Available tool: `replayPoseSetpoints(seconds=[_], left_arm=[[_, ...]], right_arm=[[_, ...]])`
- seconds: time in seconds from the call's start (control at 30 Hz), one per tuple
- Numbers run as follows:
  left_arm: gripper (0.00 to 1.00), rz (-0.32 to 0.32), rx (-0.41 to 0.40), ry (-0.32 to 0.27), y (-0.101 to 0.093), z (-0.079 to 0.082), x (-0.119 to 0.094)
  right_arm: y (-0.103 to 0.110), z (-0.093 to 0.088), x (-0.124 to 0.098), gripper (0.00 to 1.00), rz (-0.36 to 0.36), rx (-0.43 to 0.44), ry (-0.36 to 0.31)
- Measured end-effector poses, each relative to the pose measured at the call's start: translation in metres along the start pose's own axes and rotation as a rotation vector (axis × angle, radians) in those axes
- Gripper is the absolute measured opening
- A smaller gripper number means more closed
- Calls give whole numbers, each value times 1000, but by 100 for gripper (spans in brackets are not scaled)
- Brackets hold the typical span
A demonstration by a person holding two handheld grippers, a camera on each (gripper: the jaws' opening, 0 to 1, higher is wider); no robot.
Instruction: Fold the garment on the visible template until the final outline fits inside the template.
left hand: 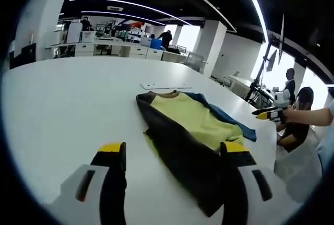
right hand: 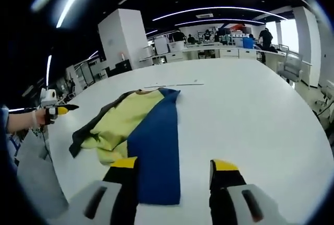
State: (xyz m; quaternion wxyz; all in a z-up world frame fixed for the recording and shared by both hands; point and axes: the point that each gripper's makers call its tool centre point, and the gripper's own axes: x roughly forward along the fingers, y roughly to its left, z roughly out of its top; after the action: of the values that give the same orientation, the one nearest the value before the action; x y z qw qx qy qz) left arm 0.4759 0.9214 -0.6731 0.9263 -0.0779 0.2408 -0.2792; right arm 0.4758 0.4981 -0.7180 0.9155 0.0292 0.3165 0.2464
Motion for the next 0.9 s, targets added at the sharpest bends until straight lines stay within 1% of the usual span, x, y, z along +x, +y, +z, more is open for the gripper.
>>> replayPoseSetpoints(seconds=[0.07, 0.1, 0.2, 0.27, 0.3, 0.4, 0.47, 0.6, 0.8, 0.9], left_arm=[[66, -6, -7, 4, 0, -2, 0], [67, -5, -10, 4, 0, -3, 0], [65, -1, -32, -4, 1, -4, -2], [64, -5, -37, -10, -1, -4, -4], [64, -6, -37, -9, -2, -5, -4], [63, -9, -38, -5, -4, -8, -5], [63, -13, -42, -3, -5, -9, -6], [63, -18, -38, 2, -7, -11, -7], [63, -22, -47, 1, -8, -14, -9], [65, -25, -42, 23, -9, -19, -10]], right_arm=[[0, -9, -1, 46, 8, 22, 16], [0, -13, -2, 44, 7, 30, 23], [-2, -22, -5, 41, -8, 26, 30], [-3, -26, -7, 34, -8, 36, 30], [-2, -30, -7, 32, -4, 56, 37], [2, -40, -7, 30, 0, 98, 58], [3, -46, -7, 29, -9, 103, 67], [6, -52, -8, 27, -10, 126, 71], [9, -58, -6, 20, -7, 164, 78], [7, -60, -2, 16, -7, 187, 76]])
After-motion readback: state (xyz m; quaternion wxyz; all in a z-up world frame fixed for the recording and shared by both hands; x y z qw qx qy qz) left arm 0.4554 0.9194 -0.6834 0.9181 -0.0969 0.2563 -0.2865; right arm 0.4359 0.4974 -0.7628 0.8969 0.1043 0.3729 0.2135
